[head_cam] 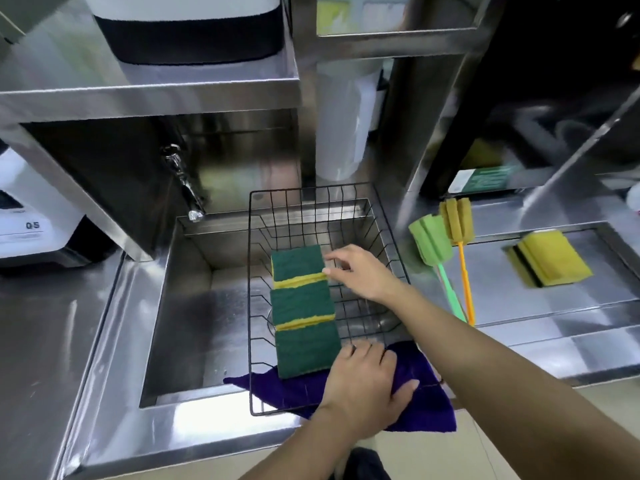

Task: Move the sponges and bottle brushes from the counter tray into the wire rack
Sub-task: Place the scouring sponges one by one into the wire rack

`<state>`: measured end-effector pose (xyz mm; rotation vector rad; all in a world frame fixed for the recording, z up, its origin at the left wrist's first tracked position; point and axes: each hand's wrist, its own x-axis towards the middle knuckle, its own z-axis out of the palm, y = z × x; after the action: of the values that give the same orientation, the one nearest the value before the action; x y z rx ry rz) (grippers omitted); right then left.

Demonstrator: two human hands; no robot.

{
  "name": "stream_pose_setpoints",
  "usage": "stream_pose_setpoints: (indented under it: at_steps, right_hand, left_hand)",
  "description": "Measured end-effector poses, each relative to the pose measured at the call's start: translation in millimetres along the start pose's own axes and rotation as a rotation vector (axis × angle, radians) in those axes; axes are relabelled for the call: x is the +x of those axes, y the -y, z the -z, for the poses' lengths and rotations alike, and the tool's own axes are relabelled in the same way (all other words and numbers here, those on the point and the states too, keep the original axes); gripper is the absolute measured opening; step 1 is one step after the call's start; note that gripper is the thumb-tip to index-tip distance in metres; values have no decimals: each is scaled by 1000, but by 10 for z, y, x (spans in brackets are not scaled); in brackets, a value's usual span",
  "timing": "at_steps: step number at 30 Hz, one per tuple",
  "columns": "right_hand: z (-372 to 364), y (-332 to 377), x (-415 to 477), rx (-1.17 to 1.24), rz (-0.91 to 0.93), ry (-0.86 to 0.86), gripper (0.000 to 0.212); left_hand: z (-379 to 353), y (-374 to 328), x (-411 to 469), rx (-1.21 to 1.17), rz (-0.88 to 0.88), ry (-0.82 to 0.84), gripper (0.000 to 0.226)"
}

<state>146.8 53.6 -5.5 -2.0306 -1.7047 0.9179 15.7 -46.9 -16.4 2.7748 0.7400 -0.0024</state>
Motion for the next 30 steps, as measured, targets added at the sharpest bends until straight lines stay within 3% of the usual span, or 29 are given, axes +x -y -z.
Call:
stream_pose_setpoints:
  at_steps: [6,11,15,18,23,27,30]
  right_hand:
    - [506,-353,-256,95,-21,-376,24]
    - [871,-937,-501,204,-311,-747,25]
    - [1104,-1485,-750,27,-568,-920,37]
    - [1181,-1825,-913,-73,-729,-928,49]
    - [1240,-2300,-1112,-117,-878,-763,72]
    - [1245,-2458,-1156,-132,-953,-626,69]
    - [1242,-2465,-1162,-99,-969,-674,59]
  left_hand:
    - [5,-307,266,33,0,154,58]
    - [-3,-424,419,-14,101,140,54]
    - [3,-504,453,35,139,157,48]
    - [-7,-518,429,45,147,137,46]
    - [-45,-546,444,54,157,127,44]
    - [-58,-529,440,74,165,122,43]
    - [-65,-544,447,80,168,124,42]
